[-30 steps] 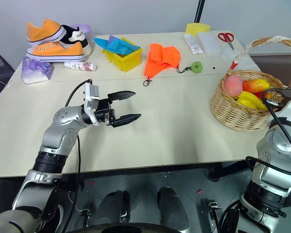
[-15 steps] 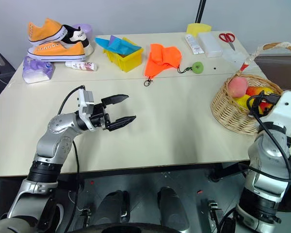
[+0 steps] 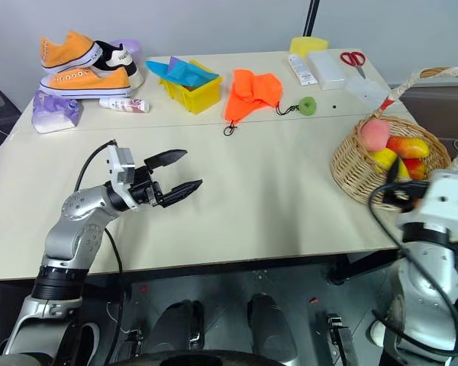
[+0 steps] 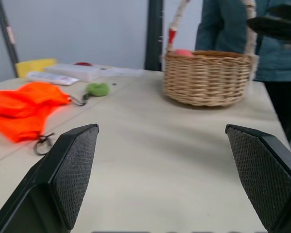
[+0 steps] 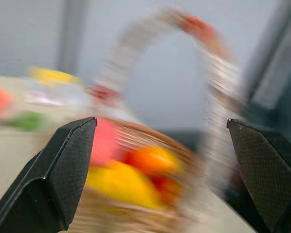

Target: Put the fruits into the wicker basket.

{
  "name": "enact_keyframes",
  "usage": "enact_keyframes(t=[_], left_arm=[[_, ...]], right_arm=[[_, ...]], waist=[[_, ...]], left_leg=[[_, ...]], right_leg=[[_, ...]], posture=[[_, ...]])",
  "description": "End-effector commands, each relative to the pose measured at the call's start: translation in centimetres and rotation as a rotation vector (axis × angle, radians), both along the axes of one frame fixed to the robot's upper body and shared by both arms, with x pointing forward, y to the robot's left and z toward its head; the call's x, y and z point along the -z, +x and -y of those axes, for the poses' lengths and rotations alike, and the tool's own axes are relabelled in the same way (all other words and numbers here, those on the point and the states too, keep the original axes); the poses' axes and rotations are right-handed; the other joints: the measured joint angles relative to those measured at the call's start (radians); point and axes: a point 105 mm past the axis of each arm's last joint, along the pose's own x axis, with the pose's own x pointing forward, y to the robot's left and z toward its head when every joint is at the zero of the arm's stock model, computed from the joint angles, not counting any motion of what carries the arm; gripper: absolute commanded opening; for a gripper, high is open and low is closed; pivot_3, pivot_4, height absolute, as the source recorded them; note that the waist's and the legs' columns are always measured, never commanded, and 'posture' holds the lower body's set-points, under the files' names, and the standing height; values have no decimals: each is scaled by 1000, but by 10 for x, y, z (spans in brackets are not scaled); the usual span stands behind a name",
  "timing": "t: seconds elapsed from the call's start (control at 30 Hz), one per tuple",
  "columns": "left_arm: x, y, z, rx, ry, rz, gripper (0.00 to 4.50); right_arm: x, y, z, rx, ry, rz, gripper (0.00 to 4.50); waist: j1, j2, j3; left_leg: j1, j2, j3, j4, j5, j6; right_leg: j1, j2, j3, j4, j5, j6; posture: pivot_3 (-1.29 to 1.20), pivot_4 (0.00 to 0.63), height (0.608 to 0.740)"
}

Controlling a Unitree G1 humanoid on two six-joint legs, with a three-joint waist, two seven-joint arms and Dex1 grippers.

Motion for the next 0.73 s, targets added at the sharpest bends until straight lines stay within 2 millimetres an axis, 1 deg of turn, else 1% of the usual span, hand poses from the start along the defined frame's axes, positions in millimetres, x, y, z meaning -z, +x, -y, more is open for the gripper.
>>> enact_keyframes(t=[0.03,0.13,0.17,0.23,0.33,0.37,0.43,0.5,0.57,0.6,0.73], left_arm=[[-8,10,-39,-218,-1,47,4500],[-3,13,-67,-379,14,27,4500],[-2,12,-77,-433,16,18,4500],[-5,8,-97,-544,24,38,4500],[-6,3,-118,-671,23,50,4500],[-5,2,-125,-711,24,39,4500],[-8,-5,-139,-781,-8,50,4500],[-7,-10,-148,-832,-27,42,4500],[-6,-17,-161,-921,-20,59,4500],[-6,-19,-165,-947,-19,64,4500],[-6,-23,-157,-925,7,61,4500]], right_arm=[[0,13,-60,-400,1,-31,4459],[12,28,-91,-629,24,-110,4459],[16,32,-104,-717,-17,-134,4459],[27,40,-125,-885,-35,-202,4459],[38,59,-138,-975,-104,-250,4459],[39,63,-143,-1007,-138,-253,4459],[39,70,-156,-1089,-178,-253,4459],[39,71,-162,-1141,-207,-249,4459],[38,74,-164,-1167,-224,-239,4459],[38,74,-164,-1175,-229,-236,4459],[42,72,-164,-1187,-214,-247,4459]], waist=[[0,0,0],[1,-1,0],[5,-1,0],[7,-1,0],[13,-4,1],[13,-4,1],[12,-4,1],[10,-4,1],[11,-4,1],[12,-4,1],[14,-4,1]], left_leg=[[0,0,0,0,0,0],[0,0,0,1,0,0],[0,0,0,1,0,0],[0,0,0,0,0,0],[-1,0,0,0,0,0],[-1,0,0,1,0,0],[-1,0,0,1,0,0],[-1,0,1,1,0,0],[-1,0,0,1,0,0],[-1,0,0,0,0,0],[-1,0,-1,0,0,0]], right_leg=[[0,0,0,0,0,0],[0,0,0,0,0,0],[0,0,0,0,0,0],[0,-1,0,0,0,0],[0,-1,-2,-1,0,0],[0,-1,-2,-1,0,0],[0,-2,-2,-1,0,0],[0,-2,-2,-1,0,0],[0,-2,-2,-1,0,0],[0,-2,-2,0,0,0],[0,-2,-3,0,0,0]], posture=[[0,150,740],[0,150,740],[0,150,740],[0,150,740],[0,150,740],[0,150,740],[0,150,740],[0,150,740],[0,150,740],[0,150,740],[0,150,740]])
